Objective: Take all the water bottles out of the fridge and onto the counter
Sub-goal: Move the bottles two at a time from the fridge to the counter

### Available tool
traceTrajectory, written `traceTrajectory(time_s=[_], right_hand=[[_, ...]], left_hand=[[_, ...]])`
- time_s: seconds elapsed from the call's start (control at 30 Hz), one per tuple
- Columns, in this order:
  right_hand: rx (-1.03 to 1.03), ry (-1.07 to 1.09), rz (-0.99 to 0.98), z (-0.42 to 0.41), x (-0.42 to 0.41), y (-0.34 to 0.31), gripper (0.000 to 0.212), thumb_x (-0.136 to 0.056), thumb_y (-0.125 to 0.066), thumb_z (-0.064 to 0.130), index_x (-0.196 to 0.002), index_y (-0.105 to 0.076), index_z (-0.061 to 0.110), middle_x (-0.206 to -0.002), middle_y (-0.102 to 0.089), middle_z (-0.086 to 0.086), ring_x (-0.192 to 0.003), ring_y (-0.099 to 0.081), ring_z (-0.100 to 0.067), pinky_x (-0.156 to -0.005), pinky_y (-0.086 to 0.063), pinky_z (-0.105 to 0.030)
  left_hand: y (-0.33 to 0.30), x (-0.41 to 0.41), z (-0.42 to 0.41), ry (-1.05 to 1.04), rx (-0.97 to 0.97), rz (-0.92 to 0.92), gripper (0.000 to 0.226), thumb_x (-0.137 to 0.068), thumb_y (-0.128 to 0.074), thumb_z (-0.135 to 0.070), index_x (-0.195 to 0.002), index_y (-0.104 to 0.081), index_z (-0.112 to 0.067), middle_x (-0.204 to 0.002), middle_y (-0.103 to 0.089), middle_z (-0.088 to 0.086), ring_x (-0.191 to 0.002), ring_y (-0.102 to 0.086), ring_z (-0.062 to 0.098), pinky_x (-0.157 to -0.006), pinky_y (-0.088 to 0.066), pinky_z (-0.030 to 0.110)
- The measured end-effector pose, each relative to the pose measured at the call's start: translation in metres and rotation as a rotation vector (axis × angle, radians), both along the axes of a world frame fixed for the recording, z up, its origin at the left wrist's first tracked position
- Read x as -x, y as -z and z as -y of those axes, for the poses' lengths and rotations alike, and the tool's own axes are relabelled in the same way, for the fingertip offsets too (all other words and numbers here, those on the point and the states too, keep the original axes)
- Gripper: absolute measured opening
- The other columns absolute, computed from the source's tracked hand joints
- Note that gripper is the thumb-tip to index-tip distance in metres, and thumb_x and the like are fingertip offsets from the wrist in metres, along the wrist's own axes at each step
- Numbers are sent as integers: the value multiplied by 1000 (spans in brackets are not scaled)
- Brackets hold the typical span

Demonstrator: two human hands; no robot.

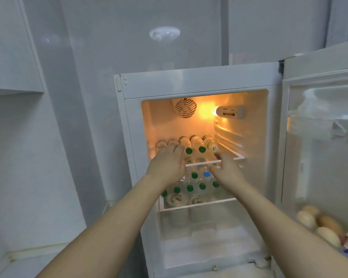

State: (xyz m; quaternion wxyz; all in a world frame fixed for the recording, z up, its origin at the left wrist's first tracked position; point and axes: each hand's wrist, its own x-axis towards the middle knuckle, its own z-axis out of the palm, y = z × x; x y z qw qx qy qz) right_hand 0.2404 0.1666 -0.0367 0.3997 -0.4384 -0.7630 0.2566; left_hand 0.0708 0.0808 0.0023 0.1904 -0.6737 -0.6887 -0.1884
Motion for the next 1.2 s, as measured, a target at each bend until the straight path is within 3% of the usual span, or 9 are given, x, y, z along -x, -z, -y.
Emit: traceTrajectory(time_s=[0.2,0.33,0.43,0.6,0.73,0.83,1.1,1.2], right_hand=[[91,43,-76,-99,14,-4,50,-88,-57,25,-136,-46,21,-138,-52,0,-123,-51,-22,-100,-45,-43],[100,36,-99,-149,25,5,21,-89,-57,27,-108,-50,29,-112,-60,5,-105,-57,-18,-87,-46,-35],[100,43,-80,-185,37,14,34,-88,-60,28,-121,-51,25,-107,-55,9,-103,-56,-16,-88,-44,-33],[65,88,-19,-236,55,25,57,-82,-62,36,-135,-40,31,-127,-58,1,-111,-58,-24,-94,-49,-47],[31,130,265,-275,64,31,83,-80,-58,44,-148,-12,36,-141,-48,1,-124,-49,-31,-102,-40,-50],[25,85,382,-300,71,35,87,-83,-61,47,-150,-8,35,-144,-44,-4,-130,-42,-32,-106,-35,-48],[-22,105,231,-326,74,48,68,-83,-46,43,-145,-19,40,-127,-56,-1,-107,-58,-24,-86,-52,-42],[-27,82,94,-325,72,46,55,-85,-41,47,-139,-29,44,-128,-56,3,-109,-59,-20,-89,-52,-44]], left_hand=[[-19,11,-103,-3,12,-107,48,-96,-44,-28,-141,-41,-13,-142,-45,8,-123,-45,27,-101,-40,39],[-11,14,-161,-4,63,-174,49,-95,-44,-32,-142,-39,-18,-144,-44,6,-125,-44,26,-99,-40,43],[-1,17,-207,16,127,-187,51,-94,-45,-32,-142,-39,-15,-143,-44,8,-126,-44,28,-100,-41,44],[23,25,-265,17,201,-270,56,-95,-47,-38,-144,-35,-14,-148,-38,9,-135,-36,29,-112,-31,46],[37,37,-300,-23,253,-257,66,-93,-50,-38,-150,-23,-14,-155,-26,10,-142,-25,30,-117,-19,49],[45,48,-325,-73,301,-233,77,-92,-52,-38,-153,-10,-18,-160,-14,9,-146,-17,31,-118,-16,50],[66,58,-354,-76,157,-243,69,-96,-46,-34,-152,-6,-36,-160,-15,7,-140,-28,35,-114,-16,54],[65,57,-354,-79,159,-243,65,-98,-43,-35,-152,-7,-37,-160,-14,8,-139,-28,36,-114,-16,54]])
